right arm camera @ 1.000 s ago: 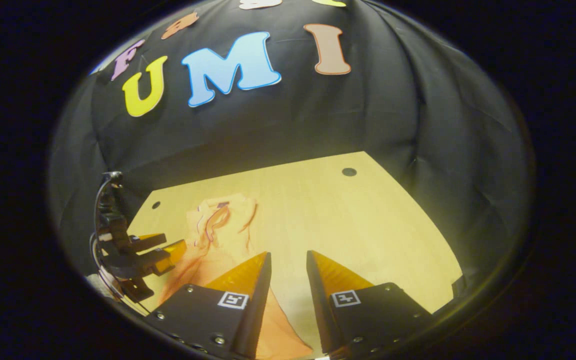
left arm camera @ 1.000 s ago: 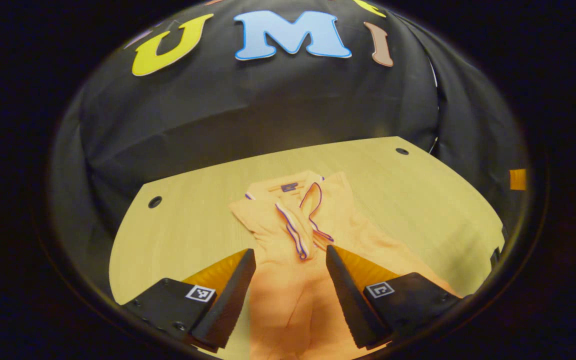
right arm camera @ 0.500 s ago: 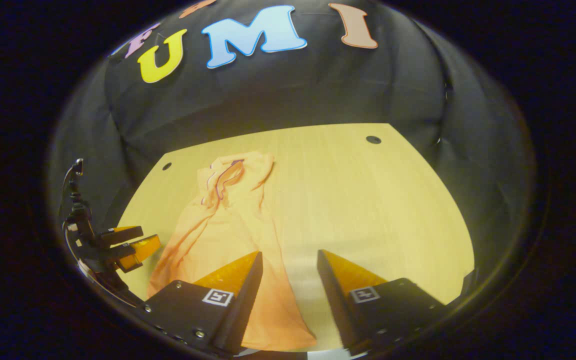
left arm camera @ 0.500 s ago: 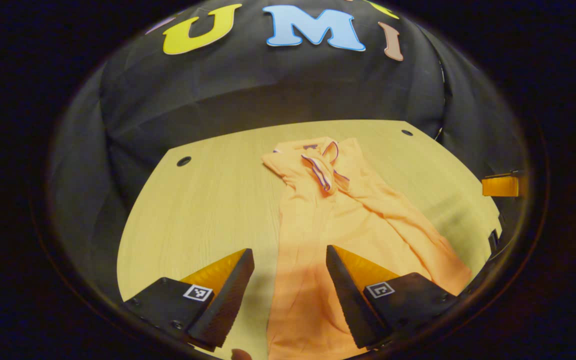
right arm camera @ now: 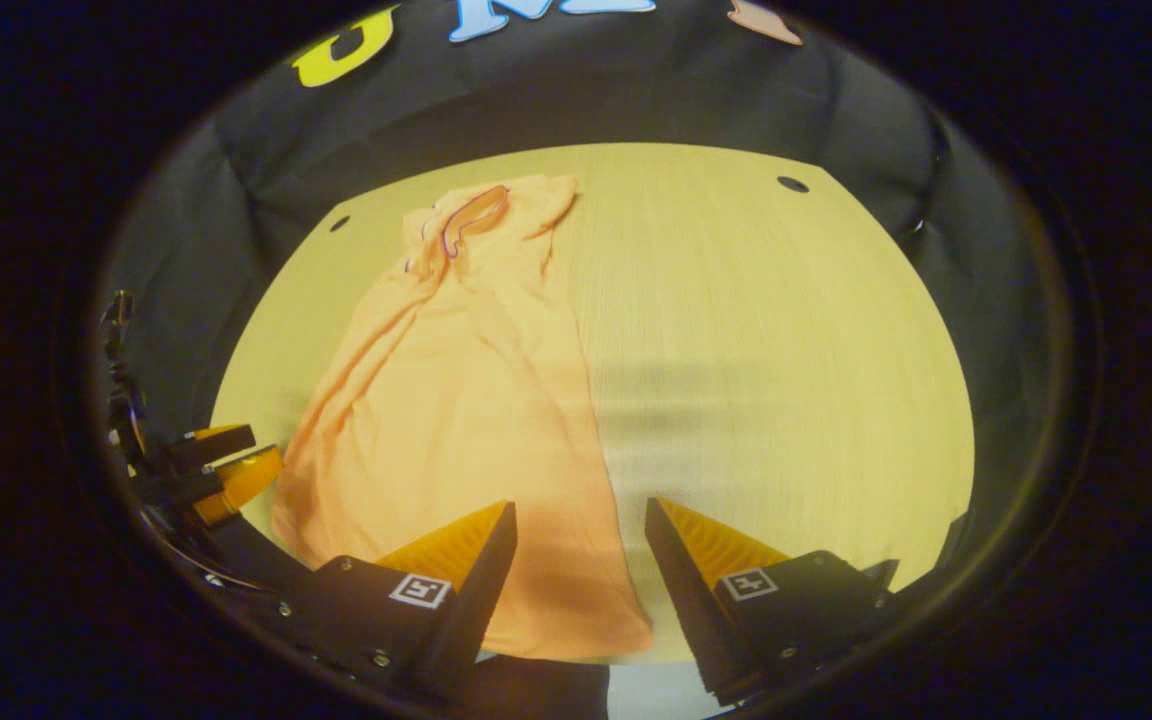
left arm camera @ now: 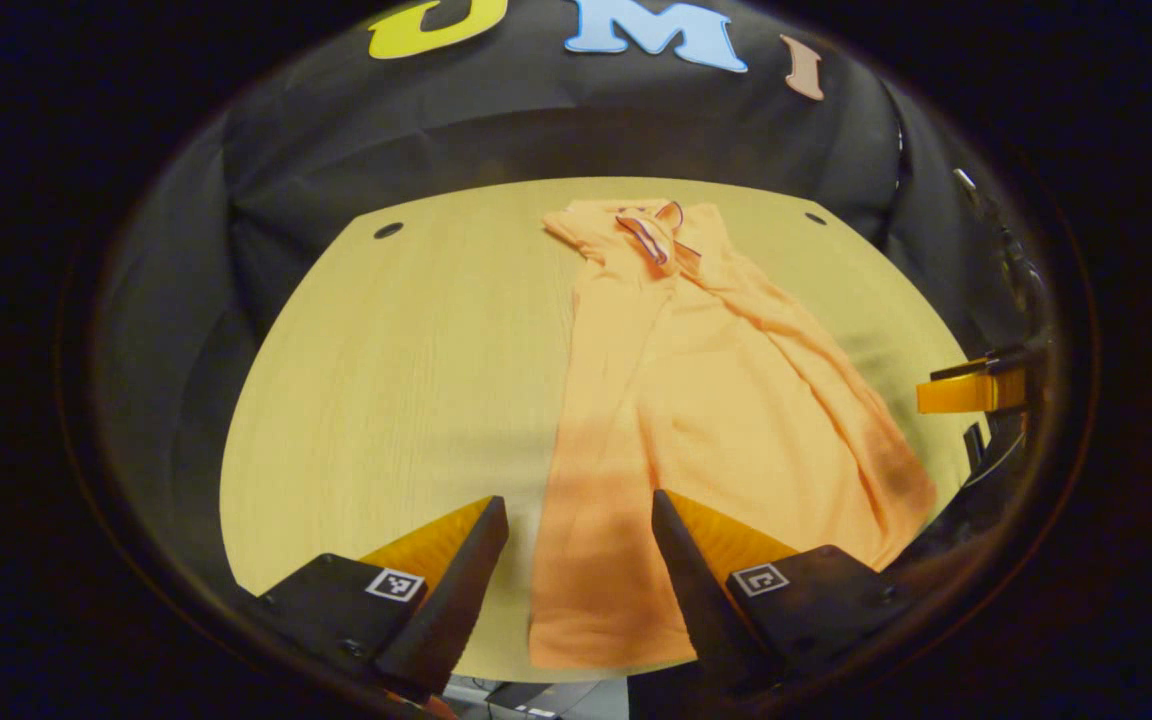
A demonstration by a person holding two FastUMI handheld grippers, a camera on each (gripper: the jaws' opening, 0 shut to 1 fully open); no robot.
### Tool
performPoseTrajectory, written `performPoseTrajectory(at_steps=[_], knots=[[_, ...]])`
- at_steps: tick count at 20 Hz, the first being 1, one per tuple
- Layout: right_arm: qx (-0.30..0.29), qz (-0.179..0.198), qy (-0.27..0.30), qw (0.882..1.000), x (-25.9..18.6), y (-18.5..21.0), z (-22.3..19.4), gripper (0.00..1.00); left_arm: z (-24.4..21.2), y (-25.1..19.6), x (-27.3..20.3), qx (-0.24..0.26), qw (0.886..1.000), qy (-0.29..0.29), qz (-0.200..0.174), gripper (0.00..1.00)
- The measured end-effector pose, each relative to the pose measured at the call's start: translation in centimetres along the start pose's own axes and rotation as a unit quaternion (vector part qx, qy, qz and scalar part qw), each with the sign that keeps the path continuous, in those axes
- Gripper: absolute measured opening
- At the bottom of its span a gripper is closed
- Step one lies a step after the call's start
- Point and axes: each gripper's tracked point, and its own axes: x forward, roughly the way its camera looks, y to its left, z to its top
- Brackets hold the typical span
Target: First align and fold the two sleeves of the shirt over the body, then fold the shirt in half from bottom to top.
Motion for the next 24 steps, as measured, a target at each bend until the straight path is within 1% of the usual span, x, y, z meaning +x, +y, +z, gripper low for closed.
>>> performPoseTrajectory(at_steps=[3,5,8,11,12,13,14,15,16,17,18,19,20,21,22,24], knots=[[-0.017,-0.002,0.051,0.999,0.3,0.3,-3.1,0.83,-2.5,-0.1,-0.4,0.012,0.999,0.038,0.0,0.96],[-0.028,-0.006,0.077,0.997,0.7,0.3,-4.8,0.83,-4.3,-0.3,-0.6,0.006,0.998,0.063,-0.002,0.96],[-0.039,-0.019,0.109,0.993,1.2,0.1,-6.2,0.83,-6.2,-0.1,-0.2,-0.005,0.995,0.1,0.005,0.97],[-0.05,-0.03,0.137,0.989,1.6,-0.1,-7.0,0.83,-7.3,0.3,0.3,-0.003,0.991,0.13,0.018,0.98],[-0.055,-0.032,0.145,0.987,1.7,-0.1,-7.3,0.83,-7.6,0.3,0.4,-0.004,0.99,0.141,0.02,0.96],[-0.06,-0.034,0.151,0.986,1.9,-0.2,-7.3,0.83,-7.6,0.1,0.5,-0.006,0.989,0.147,0.022,0.95],[-0.066,-0.035,0.157,0.985,2.1,0.0,-7.4,0.83,-7.4,0.2,0.8,-0.002,0.989,0.145,0.024,0.97],[-0.071,-0.037,0.163,0.983,2.3,-0.1,-7.5,0.83,-7.4,0.0,0.9,-0.003,0.989,0.149,0.021,0.96],[-0.076,-0.038,0.17,0.982,2.5,-0.1,-7.8,0.83,-7.5,0.0,0.9,-0.003,0.988,0.152,0.02,0.98],[-0.081,-0.043,0.181,0.979,2.5,-0.3,-7.9,0.83,-7.5,-0.1,0.9,-0.004,0.987,0.158,0.017,0.95],[-0.086,-0.048,0.181,0.979,2.6,-0.3,-7.7,0.83,-7.5,-0.1,0.9,-0.006,0.986,0.164,0.014,0.95],[-0.089,-0.048,0.188,0.977,2.7,-0.3,-7.8,0.81,-7.4,-0.2,1.0,-0.015,0.985,0.169,0.008,0.96],[-0.086,-0.05,0.194,0.976,2.7,-0.3,-7.7,0.82,-7.3,-0.1,1.2,-0.021,0.985,0.173,0.009,0.95],[-0.082,-0.051,0.203,0.974,2.7,-0.4,-7.7,0.79,-7.2,-0.2,1.0,-0.02,0.984,0.179,0.01,0.95],[-0.077,-0.053,0.209,0.973,2.7,-0.3,-7.7,0.84,-7.1,-0.4,1.3,-0.013,0.984,0.179,0.007,0.95],[-0.08,-0.054,0.216,0.972,2.8,-0.2,-7.7,0.85,-7.0,-0.6,1.6,-0.008,0.983,0.185,0.005,0.94]])
